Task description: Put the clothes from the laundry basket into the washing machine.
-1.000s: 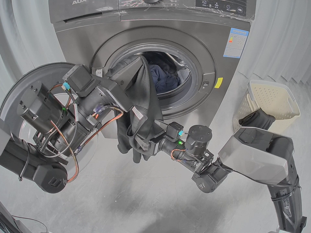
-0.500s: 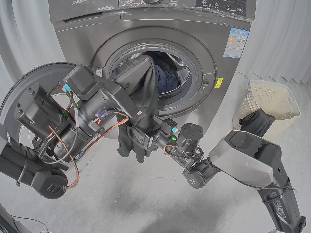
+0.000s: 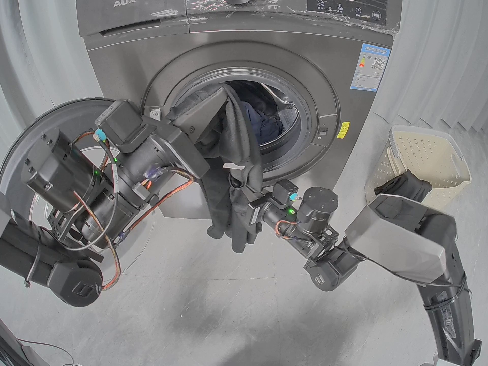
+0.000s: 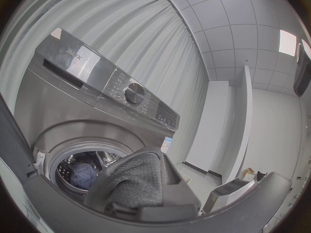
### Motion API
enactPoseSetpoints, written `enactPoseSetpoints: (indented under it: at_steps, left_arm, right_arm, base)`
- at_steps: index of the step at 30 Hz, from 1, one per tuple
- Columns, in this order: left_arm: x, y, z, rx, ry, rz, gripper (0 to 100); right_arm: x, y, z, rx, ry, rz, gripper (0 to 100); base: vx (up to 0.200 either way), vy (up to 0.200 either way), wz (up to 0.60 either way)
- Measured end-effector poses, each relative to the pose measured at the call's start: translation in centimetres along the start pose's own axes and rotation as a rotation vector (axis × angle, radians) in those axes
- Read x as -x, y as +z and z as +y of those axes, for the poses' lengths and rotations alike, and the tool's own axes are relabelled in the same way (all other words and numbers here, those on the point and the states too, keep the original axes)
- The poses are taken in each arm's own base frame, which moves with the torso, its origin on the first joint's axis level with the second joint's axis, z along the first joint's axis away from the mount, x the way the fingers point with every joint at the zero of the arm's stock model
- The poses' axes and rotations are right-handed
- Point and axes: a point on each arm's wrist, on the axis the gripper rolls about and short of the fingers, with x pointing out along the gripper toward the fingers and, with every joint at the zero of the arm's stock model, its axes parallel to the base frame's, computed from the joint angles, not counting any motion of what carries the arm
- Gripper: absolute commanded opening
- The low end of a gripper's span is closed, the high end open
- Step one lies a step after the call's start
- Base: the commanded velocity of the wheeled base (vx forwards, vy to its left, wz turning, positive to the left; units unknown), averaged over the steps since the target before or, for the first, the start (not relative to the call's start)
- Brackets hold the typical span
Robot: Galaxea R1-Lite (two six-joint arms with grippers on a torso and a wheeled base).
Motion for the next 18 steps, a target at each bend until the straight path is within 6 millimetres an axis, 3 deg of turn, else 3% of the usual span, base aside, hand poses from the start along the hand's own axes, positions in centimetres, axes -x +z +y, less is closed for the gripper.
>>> enactPoseSetpoints:
  at_steps: [9,18]
  left_arm:
    - [0.7,-1.6,2.6,-0.02,0.087,0.069,0]
    - [3.6,-5.2,4.2,0.0,0.129,0.258,0]
  right_arm:
    - [3.3,5.3,-2.1,0.01,-0.065,-0.009,0]
    - [5.0,10.1,-3.2,0.028,-0.11,-0.081,0]
  base:
    - [0.0,0.0,0.0]
    - [0.0,0.0,0.0]
